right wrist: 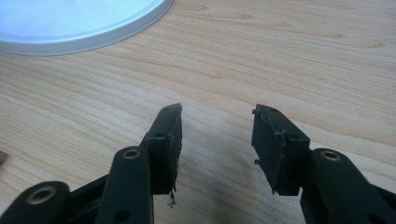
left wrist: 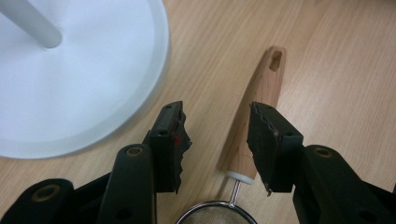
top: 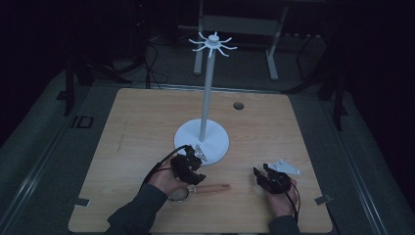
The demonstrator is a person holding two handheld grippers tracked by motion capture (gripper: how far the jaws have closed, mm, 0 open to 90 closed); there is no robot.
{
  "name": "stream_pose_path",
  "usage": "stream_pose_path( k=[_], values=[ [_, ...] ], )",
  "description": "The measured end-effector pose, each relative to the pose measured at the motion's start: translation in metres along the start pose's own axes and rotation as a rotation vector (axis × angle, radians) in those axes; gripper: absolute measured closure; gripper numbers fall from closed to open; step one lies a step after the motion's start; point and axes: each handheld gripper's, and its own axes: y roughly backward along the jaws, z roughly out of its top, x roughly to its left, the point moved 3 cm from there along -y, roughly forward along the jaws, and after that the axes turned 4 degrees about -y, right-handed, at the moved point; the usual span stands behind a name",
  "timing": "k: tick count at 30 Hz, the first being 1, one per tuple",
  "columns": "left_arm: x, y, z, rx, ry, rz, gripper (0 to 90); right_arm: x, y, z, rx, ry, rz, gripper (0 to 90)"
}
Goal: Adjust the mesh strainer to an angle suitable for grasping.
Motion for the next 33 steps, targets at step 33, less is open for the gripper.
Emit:
stream_pose_path(
  k=[33],
  values=[
    [-0.009, -0.03, 0.009, 0.232, -0.075, -0.121, 57.7, 0.0, 0.0, 0.0, 0.001, 0.001, 0.005, 51.8]
  ],
)
